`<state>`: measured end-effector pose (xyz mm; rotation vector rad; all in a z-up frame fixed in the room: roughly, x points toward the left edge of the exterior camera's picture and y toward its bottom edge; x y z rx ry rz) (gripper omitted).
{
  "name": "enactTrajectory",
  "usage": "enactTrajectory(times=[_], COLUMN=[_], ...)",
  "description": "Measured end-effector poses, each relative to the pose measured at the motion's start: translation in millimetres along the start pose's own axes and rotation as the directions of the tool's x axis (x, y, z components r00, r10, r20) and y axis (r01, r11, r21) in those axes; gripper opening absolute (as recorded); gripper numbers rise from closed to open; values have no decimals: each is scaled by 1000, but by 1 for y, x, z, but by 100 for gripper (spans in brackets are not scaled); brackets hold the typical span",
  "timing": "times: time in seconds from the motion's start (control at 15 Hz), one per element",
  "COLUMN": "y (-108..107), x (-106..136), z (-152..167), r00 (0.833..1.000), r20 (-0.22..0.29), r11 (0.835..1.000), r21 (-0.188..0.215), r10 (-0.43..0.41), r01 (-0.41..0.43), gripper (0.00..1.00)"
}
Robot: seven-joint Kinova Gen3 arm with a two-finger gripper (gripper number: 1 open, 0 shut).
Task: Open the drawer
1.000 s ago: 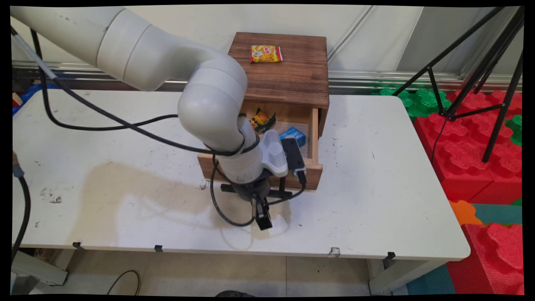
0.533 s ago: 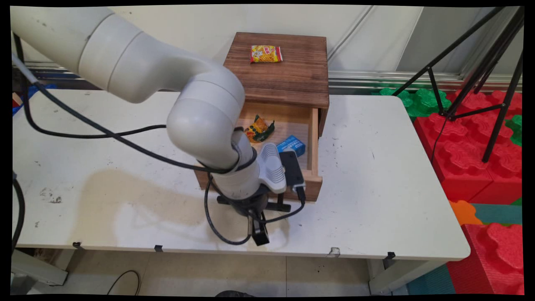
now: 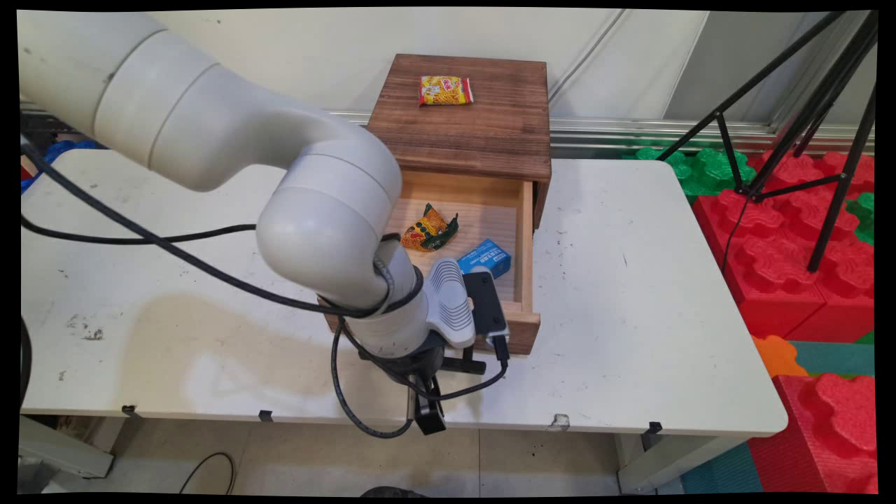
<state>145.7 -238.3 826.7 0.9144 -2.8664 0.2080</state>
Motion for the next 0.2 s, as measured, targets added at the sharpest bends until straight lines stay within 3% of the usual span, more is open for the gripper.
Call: enactTrajectory(times=[0.2], y=[6], x=[-3], z=[-4], r00=[1000], r20=[-4], r11=[1000], r21=[8], r10=[0], r01=[0], gripper=[100])
